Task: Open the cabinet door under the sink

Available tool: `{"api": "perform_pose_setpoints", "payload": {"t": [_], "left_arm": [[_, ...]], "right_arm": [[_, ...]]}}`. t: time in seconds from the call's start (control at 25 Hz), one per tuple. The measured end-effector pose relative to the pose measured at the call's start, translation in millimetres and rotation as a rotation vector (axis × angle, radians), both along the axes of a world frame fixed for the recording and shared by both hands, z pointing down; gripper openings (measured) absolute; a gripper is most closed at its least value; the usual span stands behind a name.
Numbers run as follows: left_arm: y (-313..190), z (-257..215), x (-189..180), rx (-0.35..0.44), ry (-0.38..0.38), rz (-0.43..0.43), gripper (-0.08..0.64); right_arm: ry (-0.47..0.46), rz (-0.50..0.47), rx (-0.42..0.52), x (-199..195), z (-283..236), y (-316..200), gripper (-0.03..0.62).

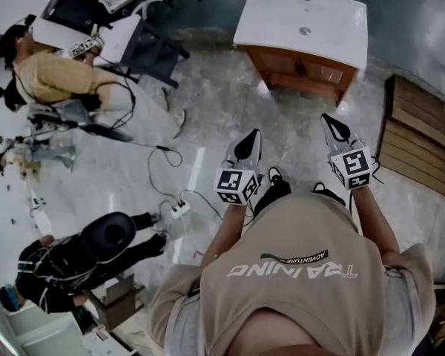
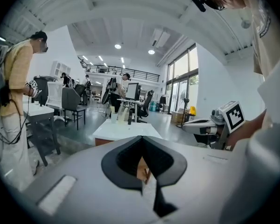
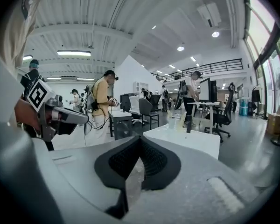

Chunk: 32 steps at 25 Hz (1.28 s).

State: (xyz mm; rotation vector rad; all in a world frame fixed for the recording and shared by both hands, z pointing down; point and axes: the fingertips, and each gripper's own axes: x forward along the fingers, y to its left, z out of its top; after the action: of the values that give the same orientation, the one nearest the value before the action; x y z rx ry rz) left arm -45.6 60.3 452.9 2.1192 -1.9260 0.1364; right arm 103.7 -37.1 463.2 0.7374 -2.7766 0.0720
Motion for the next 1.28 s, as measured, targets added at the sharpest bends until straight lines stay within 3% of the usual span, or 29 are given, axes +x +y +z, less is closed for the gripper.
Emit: {"api": "perform_pose_setpoints", "payload": {"t": [0.2, 0.4, 0.72, 0.96, 1.28], "left_arm": [[-48.9, -12.3, -39.6, 0.048, -0.028, 0.104, 0.017], [-56.7, -6.3, -70.4, 0.036, -0.006, 0.189, 0.017], [-64.6, 26.4, -121.4, -0.028, 0.061, 0.207, 0.017], [-93.3, 46.8, -115.8, -0.066, 0.074, 0.221, 0.017], [-159.1, 29.1, -90.2, -0.066, 0.019, 0.272, 0.017]], "right_arm": [[0.008, 0.069, 0.049, -32.7, -13.1, -23.6, 0.002], [0.004, 0.146, 0.063, -65.1, -13.5, -29.3, 0.002], [0.048, 0.160, 0.017, -117.8, 8.9, -21.7, 0.002], [0.047, 0.172, 0.020, -116.7, 6.2, -55.6, 0.002], [0.042, 0.177, -0.004, -97.0, 27.8, -106.0, 0.002]]}}
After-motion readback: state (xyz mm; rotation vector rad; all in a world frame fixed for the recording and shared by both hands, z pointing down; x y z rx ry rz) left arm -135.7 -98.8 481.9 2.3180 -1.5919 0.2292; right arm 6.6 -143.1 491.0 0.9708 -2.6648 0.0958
